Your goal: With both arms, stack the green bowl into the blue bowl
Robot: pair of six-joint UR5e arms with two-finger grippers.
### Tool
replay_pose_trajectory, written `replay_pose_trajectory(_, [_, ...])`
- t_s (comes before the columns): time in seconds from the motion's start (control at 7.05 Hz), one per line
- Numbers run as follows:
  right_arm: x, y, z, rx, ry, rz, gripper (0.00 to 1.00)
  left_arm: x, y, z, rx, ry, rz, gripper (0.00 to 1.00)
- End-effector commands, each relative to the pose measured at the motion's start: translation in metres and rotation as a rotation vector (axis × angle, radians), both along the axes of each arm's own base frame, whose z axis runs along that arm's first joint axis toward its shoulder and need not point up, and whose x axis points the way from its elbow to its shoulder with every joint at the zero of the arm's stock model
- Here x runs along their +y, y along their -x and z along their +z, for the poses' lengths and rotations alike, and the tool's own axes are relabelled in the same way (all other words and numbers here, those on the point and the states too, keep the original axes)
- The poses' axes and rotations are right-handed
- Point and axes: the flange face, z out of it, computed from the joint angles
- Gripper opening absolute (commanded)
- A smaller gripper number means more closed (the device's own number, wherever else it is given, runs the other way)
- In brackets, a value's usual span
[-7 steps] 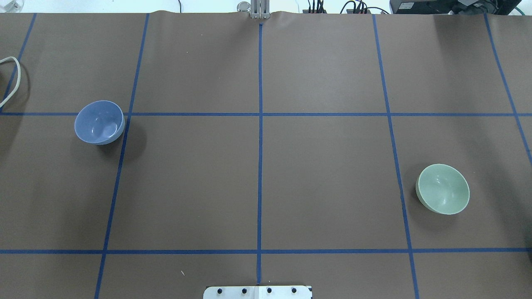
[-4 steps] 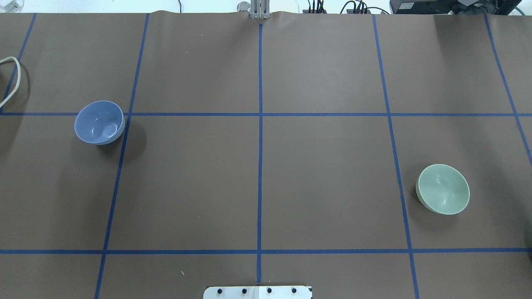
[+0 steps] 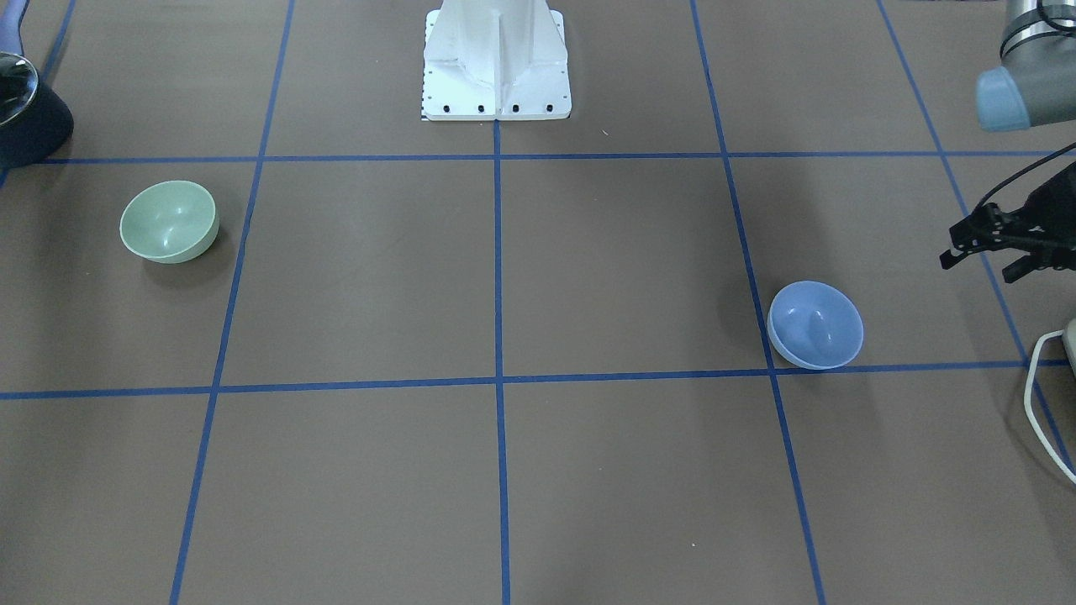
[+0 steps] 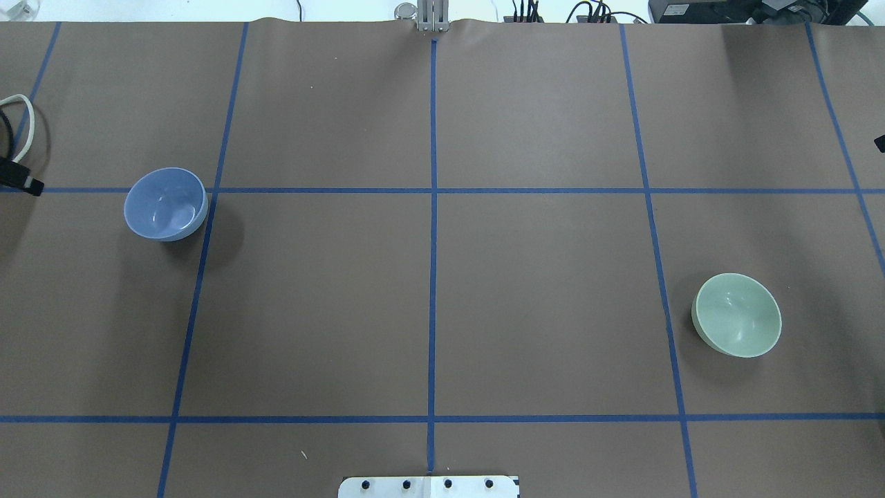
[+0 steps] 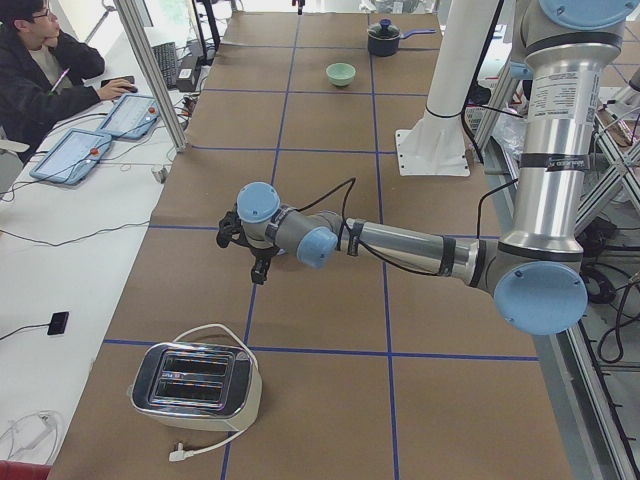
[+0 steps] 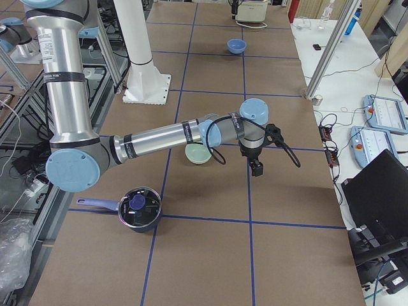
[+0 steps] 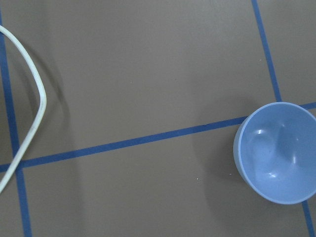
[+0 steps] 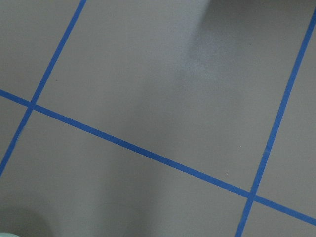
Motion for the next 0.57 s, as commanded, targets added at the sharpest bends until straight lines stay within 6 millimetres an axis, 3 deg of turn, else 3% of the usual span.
replay_pose_trajectory(0.0, [0.000,0.004,0.000,0.000,0.001,-0.007,1.00,0.000,-0.093,-0.023,-0.051,0.030,-0.033,0.97])
replay_pose_trajectory(0.43, [0.000,0.005,0.000,0.000,0.000,-0.008,1.00,-0.035,-0.119,-0.022,-0.061,0.043,-0.030,0.74])
